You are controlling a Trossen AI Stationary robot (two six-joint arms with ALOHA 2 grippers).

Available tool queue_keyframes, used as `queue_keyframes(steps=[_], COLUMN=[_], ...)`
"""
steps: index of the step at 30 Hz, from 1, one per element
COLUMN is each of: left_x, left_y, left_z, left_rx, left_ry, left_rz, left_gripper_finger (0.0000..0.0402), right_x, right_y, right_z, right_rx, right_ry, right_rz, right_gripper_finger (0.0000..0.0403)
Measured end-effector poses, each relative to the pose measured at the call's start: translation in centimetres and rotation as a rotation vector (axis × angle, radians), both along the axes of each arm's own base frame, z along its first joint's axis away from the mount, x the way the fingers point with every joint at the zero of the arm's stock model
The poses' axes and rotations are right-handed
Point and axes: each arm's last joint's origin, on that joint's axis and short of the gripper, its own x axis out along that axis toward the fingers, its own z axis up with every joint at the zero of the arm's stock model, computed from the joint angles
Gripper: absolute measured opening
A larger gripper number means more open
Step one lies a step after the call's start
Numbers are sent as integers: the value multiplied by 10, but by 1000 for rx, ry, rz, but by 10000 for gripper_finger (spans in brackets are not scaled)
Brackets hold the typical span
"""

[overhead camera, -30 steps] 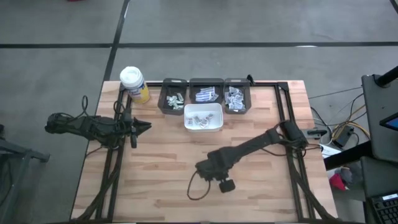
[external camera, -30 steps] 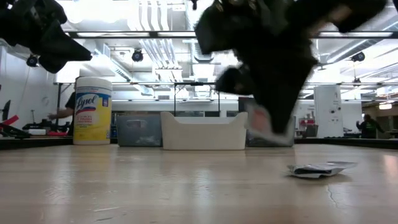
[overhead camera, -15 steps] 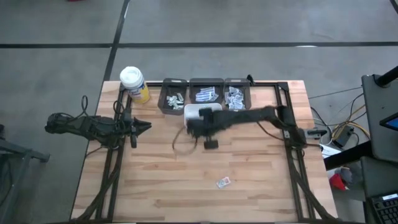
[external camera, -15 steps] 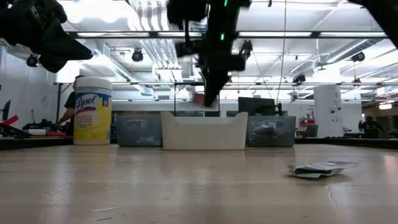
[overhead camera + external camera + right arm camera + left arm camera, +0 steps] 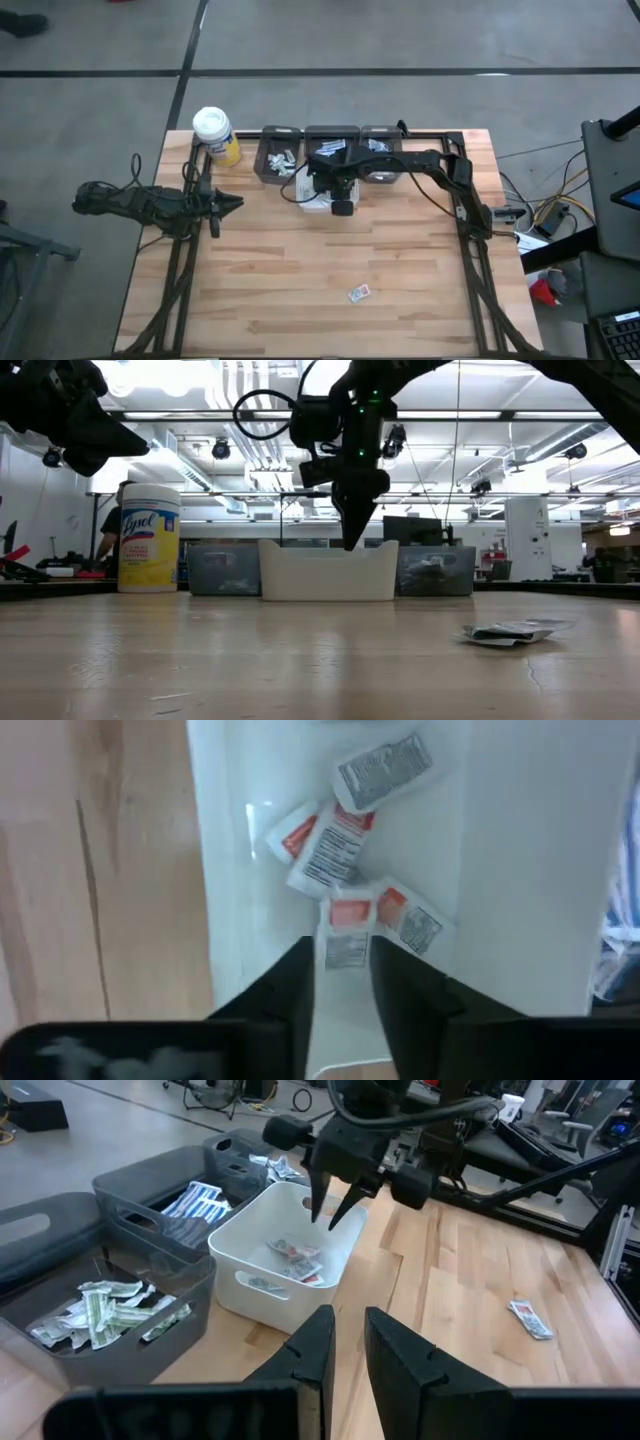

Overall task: Pick & Place First Aid Supplies
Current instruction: Put the orange ointment pack into the white bin

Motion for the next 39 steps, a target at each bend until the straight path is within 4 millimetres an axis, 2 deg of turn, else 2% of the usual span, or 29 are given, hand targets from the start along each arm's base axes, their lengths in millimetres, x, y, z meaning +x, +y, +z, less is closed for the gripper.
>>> queue_keyframes(steps=[3,6,9,11,17,20,22,24,32,39], left_x=[0,0,0,0,0,0,0,0,0,0], left_y=[0,0,0,0,0,0,0,0,0,0], left_z=[0,0,0,0,0,0,0,0,0,0], left_rx=[3,4,9,16,37,50,52,52,52,51], left_ry=[1,1,3,5,12,15,16,16,16,16], left_rz=[-1,-1,-3,-5,-13,-17,-18,-17,-17,-17], left_gripper_finger=[55,55,55,55,55,55,55,55,55,55], right_x=[-1,-4,-9,-13,-27,-32,-34,-35,-44,-49], right_y=[2,17,45,72,162,194,209,218,228,241], right_z=[5,13,18,18,4,-8,-15,-20,-39,-43], right_rx=[33,206,417,477,415,294,236,222,312,349], right_ry=[5,35,103,164,270,249,213,186,219,227], right_rz=[-39,-90,-103,-69,149,231,252,248,154,149], right_gripper_finger=[125,146,155,157,149,144,141,139,152,162])
